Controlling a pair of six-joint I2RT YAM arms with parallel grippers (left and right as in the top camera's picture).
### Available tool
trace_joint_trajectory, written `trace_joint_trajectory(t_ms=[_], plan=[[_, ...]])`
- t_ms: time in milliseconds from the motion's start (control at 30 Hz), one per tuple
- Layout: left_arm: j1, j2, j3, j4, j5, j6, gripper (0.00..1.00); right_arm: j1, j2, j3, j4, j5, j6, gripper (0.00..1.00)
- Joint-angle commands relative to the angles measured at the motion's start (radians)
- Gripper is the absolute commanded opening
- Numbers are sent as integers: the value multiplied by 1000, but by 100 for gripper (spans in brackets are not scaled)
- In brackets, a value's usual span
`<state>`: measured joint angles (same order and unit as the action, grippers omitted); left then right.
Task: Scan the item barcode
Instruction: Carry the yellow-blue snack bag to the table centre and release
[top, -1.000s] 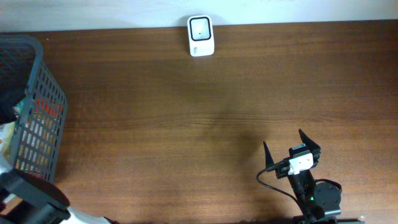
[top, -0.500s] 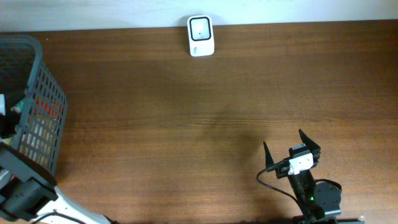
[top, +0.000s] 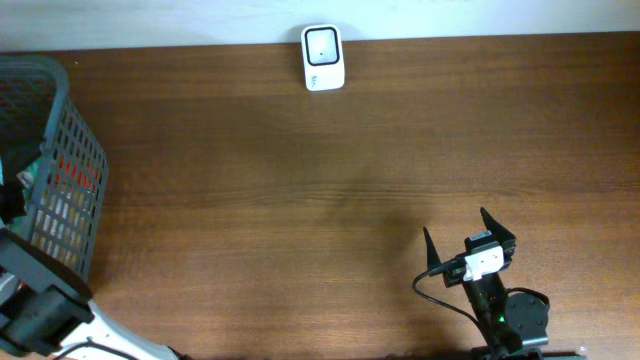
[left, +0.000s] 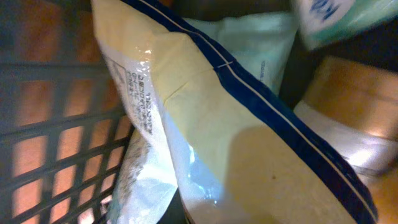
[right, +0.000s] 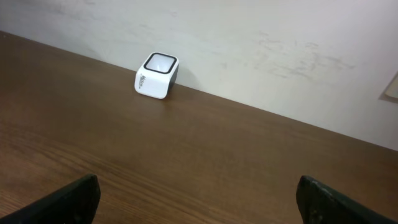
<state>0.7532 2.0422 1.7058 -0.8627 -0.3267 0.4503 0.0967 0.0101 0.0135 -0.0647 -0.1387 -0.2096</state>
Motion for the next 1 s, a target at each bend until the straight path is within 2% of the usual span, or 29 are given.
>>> trace_joint_trajectory(t_ms=[0,200,267,367,467,567,667,833,967], plan=[[-55,-200,76,33,9,-100,0,-7,-6,-8,-3,5,4,99],[-206,-466,95,207,8,-117,0,-7,-6,-8,-3,5,4,99],[-303,-573,95,257,8,-117,0,-7,-7,-8,-3,5,4,99],[-426,-661,95,235,9,-175,0,-7,-7,-8,-3,5,4,99],[-607,-715,95,134,36,-198,0,-7,-7,-8,-3,5,4,99],[-826,-686,89,6,46,-222,0,-7,-7,-8,-3,5,4,99],[-976,-616,55,-77,45,-211,0,-7,-7,-8,-3,5,4,99],[-1139,-424,-25,-146,47,-165,0,-7,-7,-8,-3,5,4,99],[-1209,-283,-66,-144,47,-153,0,-7,-7,-8,-3,5,4,99]])
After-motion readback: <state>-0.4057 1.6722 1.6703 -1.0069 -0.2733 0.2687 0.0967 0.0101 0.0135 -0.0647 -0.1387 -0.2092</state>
